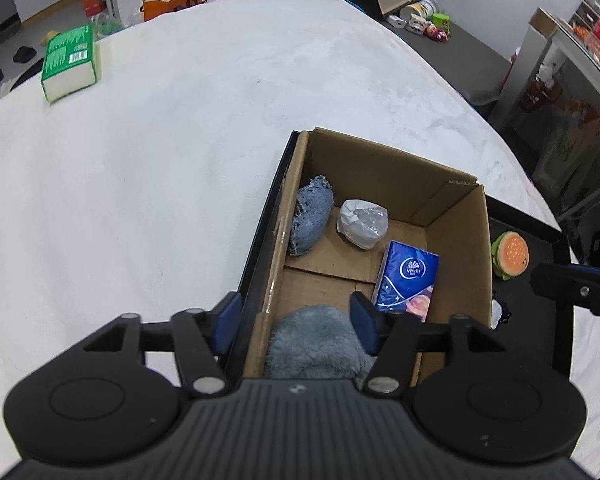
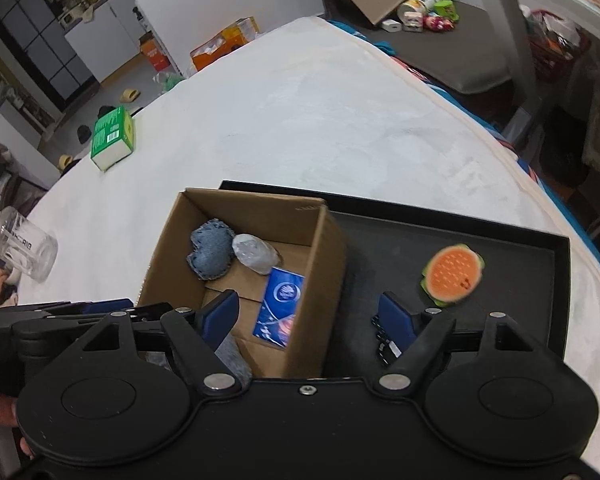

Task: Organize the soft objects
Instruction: 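Move the right tool to the black beaded plush and grasp it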

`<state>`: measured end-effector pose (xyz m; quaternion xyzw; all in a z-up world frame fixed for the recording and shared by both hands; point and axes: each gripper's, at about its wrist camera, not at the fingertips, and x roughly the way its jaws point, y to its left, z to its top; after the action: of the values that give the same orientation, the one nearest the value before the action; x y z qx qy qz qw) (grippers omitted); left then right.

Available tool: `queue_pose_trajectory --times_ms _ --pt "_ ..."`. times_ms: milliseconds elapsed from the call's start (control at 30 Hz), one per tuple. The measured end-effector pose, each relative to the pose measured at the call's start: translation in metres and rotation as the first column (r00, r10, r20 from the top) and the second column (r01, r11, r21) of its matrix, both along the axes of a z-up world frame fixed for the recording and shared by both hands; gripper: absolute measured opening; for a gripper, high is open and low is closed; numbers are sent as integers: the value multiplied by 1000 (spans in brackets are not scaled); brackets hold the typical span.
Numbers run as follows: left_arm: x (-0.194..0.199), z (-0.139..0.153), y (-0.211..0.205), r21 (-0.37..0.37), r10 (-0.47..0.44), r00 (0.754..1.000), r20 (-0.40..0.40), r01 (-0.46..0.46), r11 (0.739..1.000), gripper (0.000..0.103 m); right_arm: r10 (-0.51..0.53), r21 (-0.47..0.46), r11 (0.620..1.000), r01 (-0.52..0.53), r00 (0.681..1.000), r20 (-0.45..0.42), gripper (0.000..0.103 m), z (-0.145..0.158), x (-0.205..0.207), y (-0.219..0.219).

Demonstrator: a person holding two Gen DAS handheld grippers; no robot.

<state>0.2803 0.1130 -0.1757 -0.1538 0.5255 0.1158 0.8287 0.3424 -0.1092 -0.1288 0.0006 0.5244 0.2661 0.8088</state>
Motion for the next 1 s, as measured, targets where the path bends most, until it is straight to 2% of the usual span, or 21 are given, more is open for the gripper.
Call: queue_pose_trajectory --times_ms 67,133,333,733,867,1000 --pt "1 1 -3 16 -10 1000 -5 10 1000 70 -12 17 1000 12 1000 -7 79 -3 0 -10" --pt "1 2 -7 33 -18 1000 -9 18 999 72 -30 35 999 30 999 -14 82 -7 1 -20" --pt "6 6 -19 74 -41 999 -22 42 996 79 -81 91 992 86 995 -53 82 -26 4 -51" --pt "18 3 -49 153 -105 992 -70 115 982 83 -133 178 971 160 979 -157 82 -69 18 -85" --pt "22 -1 -56 179 -96 991 -91 111 978 85 -122 165 975 149 979 -162 82 -80 21 -86" --pt "25 -3 -60 205 -93 990 -108 113 972 85 -94 179 976 127 979 -180 72 -92 22 -84"
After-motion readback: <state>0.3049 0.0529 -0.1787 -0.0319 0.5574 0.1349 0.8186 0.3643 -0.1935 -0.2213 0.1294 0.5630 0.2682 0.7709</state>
